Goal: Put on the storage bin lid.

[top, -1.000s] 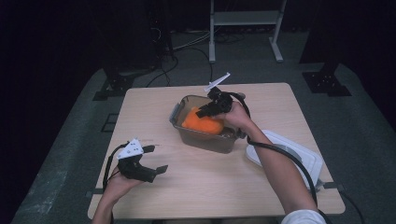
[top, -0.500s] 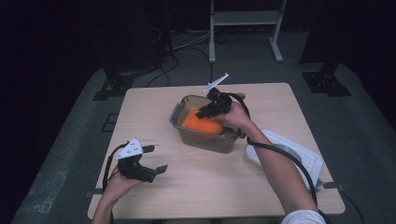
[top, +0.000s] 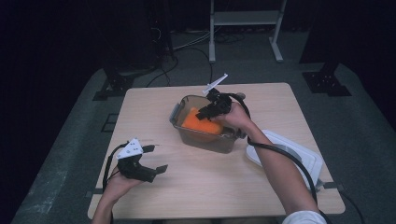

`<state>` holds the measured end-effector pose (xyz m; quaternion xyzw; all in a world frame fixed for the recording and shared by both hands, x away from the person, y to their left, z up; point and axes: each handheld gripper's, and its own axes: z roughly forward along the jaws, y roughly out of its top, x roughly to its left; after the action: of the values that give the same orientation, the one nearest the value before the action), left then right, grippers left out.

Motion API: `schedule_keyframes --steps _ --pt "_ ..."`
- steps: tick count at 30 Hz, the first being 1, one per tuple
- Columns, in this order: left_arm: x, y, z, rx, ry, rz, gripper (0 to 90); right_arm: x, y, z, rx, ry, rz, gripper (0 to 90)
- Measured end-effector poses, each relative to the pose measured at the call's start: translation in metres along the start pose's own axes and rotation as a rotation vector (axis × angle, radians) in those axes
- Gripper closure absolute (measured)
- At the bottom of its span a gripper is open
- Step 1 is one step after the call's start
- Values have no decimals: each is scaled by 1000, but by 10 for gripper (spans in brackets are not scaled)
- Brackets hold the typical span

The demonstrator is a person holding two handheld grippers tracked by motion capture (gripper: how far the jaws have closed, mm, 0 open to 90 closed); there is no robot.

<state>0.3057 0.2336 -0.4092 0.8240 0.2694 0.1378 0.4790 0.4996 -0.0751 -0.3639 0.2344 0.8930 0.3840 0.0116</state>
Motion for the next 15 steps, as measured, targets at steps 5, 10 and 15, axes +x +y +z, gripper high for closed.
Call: schedule_keyframes --steps 5,10,15 --pt "0 0 0 -2 0 -1 65 1 0 -2 2 -2 -4 670" --pt "0 1 1 -2 -1 -1 65 1 3 -11 -36 3 -6 697" --pt "-1 1 1 -2 -3 -2 65 2 3 -20 -50 -5 0 687"
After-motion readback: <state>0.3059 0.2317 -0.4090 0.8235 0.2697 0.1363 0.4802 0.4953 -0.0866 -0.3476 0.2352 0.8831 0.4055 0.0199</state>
